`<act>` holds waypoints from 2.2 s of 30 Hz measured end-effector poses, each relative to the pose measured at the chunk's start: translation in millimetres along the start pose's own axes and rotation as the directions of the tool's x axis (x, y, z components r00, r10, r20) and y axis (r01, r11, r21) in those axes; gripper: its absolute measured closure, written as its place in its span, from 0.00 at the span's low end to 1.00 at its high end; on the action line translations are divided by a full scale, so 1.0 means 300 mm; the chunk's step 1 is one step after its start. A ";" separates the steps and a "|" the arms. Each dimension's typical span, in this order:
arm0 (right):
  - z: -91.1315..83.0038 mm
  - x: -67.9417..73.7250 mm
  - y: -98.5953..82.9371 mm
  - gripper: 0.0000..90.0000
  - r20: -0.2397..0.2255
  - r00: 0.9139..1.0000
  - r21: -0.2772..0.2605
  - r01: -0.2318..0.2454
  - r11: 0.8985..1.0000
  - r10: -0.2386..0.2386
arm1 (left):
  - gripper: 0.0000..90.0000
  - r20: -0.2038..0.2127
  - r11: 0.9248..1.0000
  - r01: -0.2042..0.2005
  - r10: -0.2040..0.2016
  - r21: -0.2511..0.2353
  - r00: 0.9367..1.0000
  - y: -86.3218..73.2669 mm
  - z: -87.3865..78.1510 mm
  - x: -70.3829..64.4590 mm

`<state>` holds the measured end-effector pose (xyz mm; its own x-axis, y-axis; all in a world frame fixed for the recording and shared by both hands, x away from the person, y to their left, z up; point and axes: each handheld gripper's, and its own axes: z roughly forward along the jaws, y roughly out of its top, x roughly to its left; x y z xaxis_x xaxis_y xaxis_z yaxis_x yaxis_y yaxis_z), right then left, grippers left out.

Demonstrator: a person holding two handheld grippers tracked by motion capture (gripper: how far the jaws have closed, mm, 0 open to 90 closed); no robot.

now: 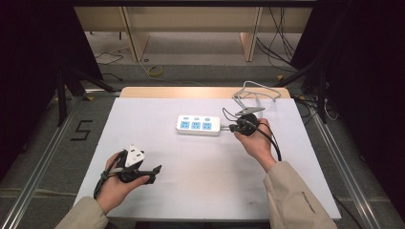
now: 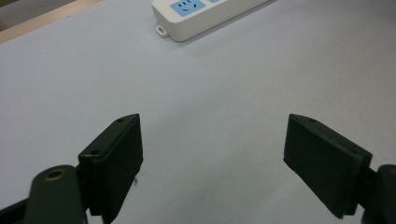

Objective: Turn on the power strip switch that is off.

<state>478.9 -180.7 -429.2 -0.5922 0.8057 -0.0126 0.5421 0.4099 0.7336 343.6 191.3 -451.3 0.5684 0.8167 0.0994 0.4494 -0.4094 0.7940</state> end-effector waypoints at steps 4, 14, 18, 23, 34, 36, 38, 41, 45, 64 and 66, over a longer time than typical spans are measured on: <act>0.012 0.001 0.006 1.00 -0.001 1.000 0.003 0.000 1.000 0.000 | 0.22 0.000 1.000 -0.003 0.003 0.002 1.000 0.000 -0.001 0.000; 0.040 0.006 0.025 1.00 -0.001 1.000 0.009 0.002 1.000 -0.002 | 0.22 0.003 1.000 -0.006 0.006 0.001 1.000 0.001 0.000 -0.003; 0.049 0.010 0.035 1.00 -0.007 1.000 0.009 0.001 1.000 -0.001 | 0.22 0.002 1.000 -0.006 0.006 0.002 1.000 0.001 0.000 -0.002; 0.063 0.011 0.044 1.00 -0.003 1.000 0.020 0.003 1.000 -0.003 | 0.22 0.004 1.000 -0.009 0.009 0.004 1.000 0.001 0.000 -0.003; 0.094 0.009 0.070 1.00 -0.004 1.000 0.025 0.002 1.000 -0.002 | 0.22 0.005 1.000 -0.008 0.008 -0.001 1.000 0.001 0.001 -0.005; 0.101 0.009 0.070 1.00 -0.004 1.000 0.028 0.002 1.000 -0.002 | 0.22 0.006 1.000 -0.011 0.011 0.003 1.000 0.001 0.000 -0.004; 0.106 0.008 0.072 1.00 -0.003 1.000 0.032 0.001 0.999 0.000 | 0.22 0.006 1.000 -0.008 0.008 0.000 1.000 0.001 0.001 -0.005; 0.111 0.006 0.075 1.00 -0.001 1.000 0.035 0.003 0.999 -0.003 | 0.22 0.006 1.000 -0.009 0.009 -0.002 1.000 0.001 0.002 -0.006; 0.120 0.007 0.082 1.00 0.000 1.000 0.037 0.001 0.999 -0.001 | 0.22 0.007 1.000 -0.009 0.009 -0.001 1.000 0.002 0.002 -0.007; 0.156 0.009 0.107 1.00 -0.002 1.000 0.043 -0.002 0.999 0.002 | 0.22 0.011 1.000 -0.013 0.013 0.003 1.000 0.001 0.002 -0.007; 0.158 0.009 0.109 1.00 -0.002 1.000 0.042 -0.004 0.999 0.004 | 0.22 0.011 1.000 -0.013 0.013 0.003 1.000 0.001 0.002 -0.007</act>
<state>523.3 -144.8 -437.6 -0.5912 0.8065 -0.0077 0.5690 0.4239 0.7047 342.9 189.2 -451.5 0.5816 0.8068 0.1034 0.4442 -0.4215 0.7906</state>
